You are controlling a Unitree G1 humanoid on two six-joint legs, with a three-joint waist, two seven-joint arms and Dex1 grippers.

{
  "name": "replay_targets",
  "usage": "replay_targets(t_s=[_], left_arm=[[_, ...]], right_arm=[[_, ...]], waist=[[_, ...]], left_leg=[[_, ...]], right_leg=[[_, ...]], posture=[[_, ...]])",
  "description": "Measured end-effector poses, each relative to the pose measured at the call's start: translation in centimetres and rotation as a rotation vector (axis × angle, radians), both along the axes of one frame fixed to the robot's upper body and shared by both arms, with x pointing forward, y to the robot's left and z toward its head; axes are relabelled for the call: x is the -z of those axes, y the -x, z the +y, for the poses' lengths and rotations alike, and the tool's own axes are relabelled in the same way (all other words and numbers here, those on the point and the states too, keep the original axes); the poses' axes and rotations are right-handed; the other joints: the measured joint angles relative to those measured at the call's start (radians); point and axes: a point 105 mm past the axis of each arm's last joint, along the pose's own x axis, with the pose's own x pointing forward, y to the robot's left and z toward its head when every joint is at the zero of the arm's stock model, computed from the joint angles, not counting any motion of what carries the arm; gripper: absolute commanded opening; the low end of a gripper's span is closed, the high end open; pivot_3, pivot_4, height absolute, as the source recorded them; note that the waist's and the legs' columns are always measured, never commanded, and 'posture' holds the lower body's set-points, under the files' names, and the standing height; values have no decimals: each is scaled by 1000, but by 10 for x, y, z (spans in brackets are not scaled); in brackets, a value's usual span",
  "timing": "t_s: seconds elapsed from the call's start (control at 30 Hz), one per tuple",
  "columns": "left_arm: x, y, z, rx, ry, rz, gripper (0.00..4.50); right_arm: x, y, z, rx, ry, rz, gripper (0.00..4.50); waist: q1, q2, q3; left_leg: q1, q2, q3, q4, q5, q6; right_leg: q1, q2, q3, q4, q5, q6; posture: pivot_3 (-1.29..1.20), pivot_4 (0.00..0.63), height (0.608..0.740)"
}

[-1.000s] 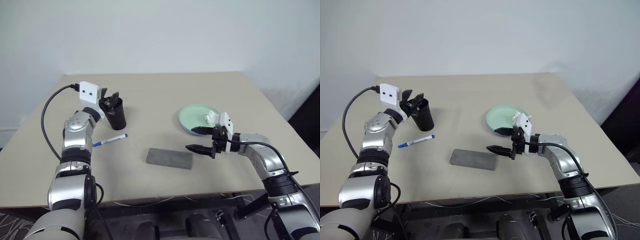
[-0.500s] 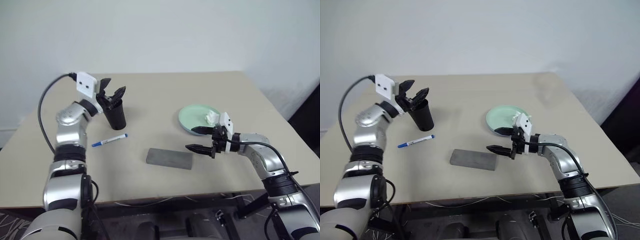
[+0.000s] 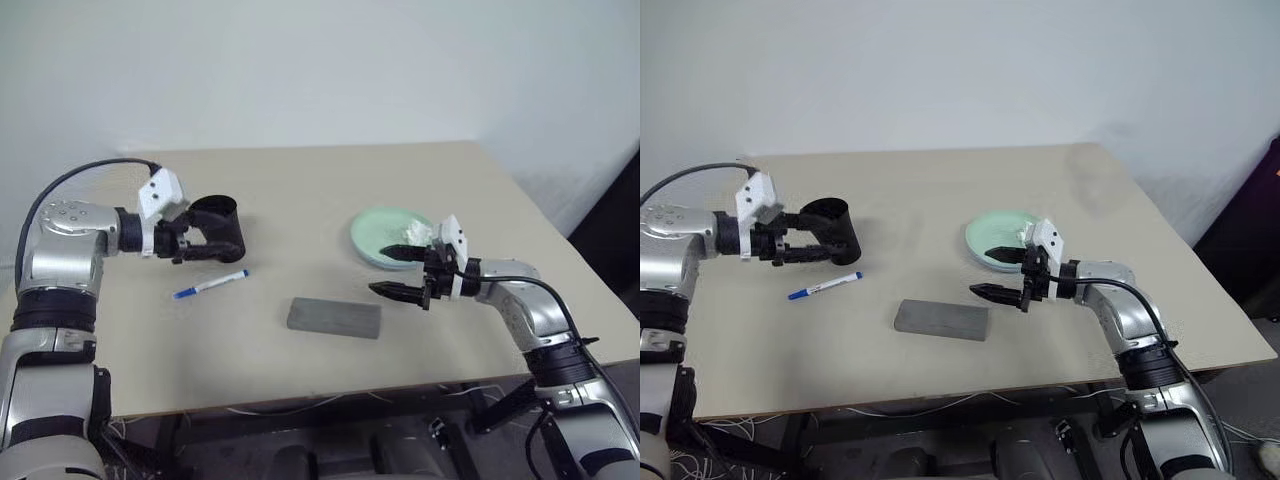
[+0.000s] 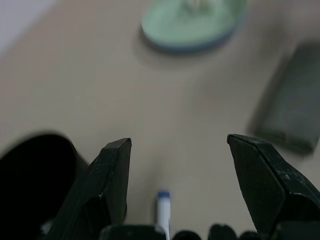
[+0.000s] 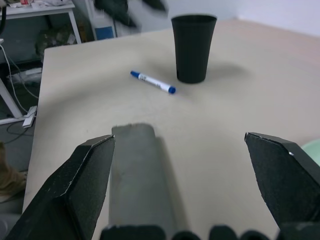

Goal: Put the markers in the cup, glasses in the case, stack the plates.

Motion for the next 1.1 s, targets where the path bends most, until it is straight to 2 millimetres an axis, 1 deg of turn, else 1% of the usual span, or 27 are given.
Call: replay_targets(t_s=[0.1,0.17,0.4,0.5,0.73,0.9,1.1], left_arm=[[23,3,10,-8,-100,72,3218],[33,3,15,-13,-148,109,3218],[41,-8,15,-1,-262,160,3218],[45,-10,16,-7,-285,179,3218],[55,-10,24,-30,-354,226,3218],[61,-12,28,-70,-376,224,3218],[66,-15,27,-89,-397,227,3218]], right_arm=[[0,0,0,-1,0,-1,4500],[-1,0,0,-1,0,-2,4500],[0,0,0,0,-1,-2,4500],[1,0,0,2,-1,1,4500],[2,0,-1,7,1,6,4500],[3,0,-1,10,2,6,4500],[3,-1,-1,19,2,6,4500]], waist=[[0,0,0],[0,-1,0],[4,-1,0],[4,-1,0],[4,-1,1],[6,-1,1],[8,-2,1]], left_leg=[[-1,0,0,0,0,0],[-1,0,0,0,0,0],[-1,0,0,0,0,0],[-2,0,0,0,0,0],[-2,0,0,0,0,0],[-3,0,0,0,0,0],[-3,0,0,0,0,0]], right_leg=[[-1,0,0,0,0,0],[-1,0,0,0,0,0],[-1,0,0,0,0,0],[-2,0,0,0,0,0],[-2,0,0,0,0,0],[-2,0,0,0,0,0],[-2,0,0,0,0,0]], posture=[[0,0,740],[0,0,740],[0,0,740],[0,0,740],[0,0,740],[0,0,740],[0,0,740]])
